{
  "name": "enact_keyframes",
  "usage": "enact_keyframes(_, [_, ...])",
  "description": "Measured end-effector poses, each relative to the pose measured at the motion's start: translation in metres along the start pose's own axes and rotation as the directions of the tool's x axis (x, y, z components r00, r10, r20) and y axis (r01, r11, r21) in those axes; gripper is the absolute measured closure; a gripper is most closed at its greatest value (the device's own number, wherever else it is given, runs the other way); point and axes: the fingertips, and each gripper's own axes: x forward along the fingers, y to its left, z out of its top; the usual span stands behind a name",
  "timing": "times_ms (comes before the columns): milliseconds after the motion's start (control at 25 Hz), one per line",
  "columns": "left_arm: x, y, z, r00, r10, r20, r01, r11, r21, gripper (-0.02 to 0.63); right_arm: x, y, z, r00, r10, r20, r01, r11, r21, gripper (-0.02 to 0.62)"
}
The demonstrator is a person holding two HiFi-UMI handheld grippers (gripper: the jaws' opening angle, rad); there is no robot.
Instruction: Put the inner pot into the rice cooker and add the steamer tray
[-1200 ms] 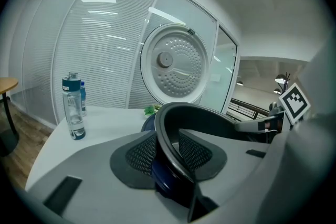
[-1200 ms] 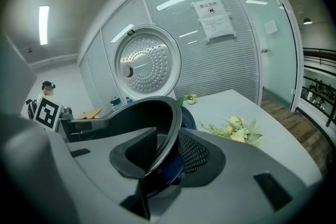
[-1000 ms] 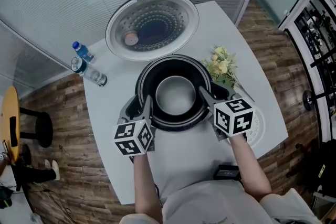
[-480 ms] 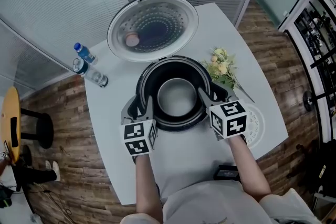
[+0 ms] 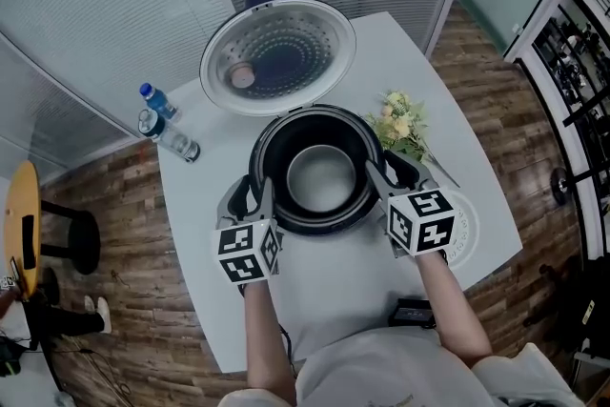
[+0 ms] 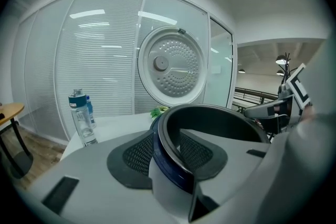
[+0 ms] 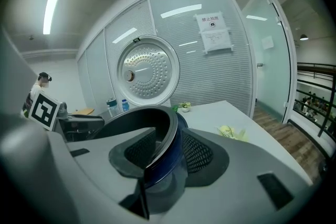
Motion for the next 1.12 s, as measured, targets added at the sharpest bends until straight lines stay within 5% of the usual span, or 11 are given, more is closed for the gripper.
enact_keyframes(1120, [-0.153,-0.090,0.004,0.987,-0.092,0.134,0.090,0.996,0.014,0.462,-0.154,0.039,-0.020,0.992,0.022,0.121,-0.028,0.999,0.045,0.443])
